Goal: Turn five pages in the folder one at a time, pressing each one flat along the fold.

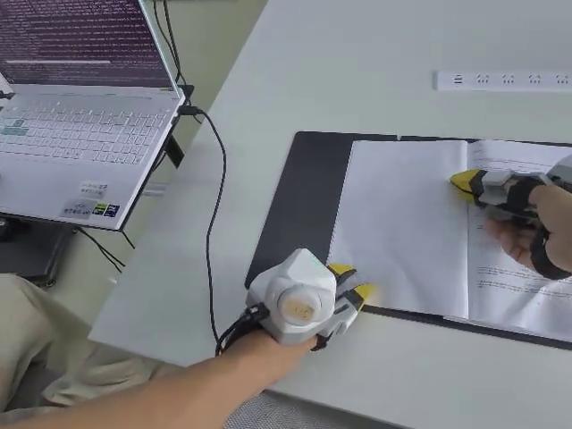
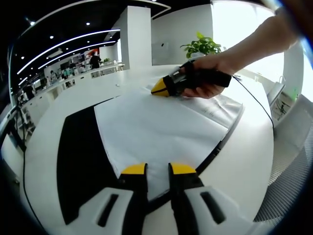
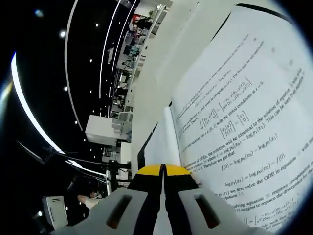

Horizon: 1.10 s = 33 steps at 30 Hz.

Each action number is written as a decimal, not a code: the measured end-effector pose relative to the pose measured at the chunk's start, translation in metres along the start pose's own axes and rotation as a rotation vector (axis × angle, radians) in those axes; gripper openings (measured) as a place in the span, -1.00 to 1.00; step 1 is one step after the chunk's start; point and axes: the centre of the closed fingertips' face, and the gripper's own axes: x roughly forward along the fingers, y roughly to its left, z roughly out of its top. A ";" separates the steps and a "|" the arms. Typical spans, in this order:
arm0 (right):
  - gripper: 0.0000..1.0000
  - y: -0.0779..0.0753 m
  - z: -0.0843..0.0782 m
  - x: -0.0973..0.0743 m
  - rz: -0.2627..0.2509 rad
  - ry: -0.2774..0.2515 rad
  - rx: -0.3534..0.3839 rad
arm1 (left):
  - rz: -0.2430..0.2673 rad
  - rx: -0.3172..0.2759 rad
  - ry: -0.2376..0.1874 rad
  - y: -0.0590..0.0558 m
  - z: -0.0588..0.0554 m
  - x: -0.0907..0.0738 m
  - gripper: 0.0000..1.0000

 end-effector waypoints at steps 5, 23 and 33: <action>-1.00 -0.004 0.025 0.017 -0.001 -0.075 0.069 | 0.000 -0.001 -0.002 0.001 0.000 0.001 -0.69; -1.00 0.001 0.066 0.045 0.000 -0.223 0.178 | 0.007 -0.001 -0.005 0.001 -0.001 0.002 -0.69; -1.00 0.005 0.051 0.037 0.009 -0.151 0.137 | 0.007 -0.001 -0.005 0.001 -0.002 0.002 -0.69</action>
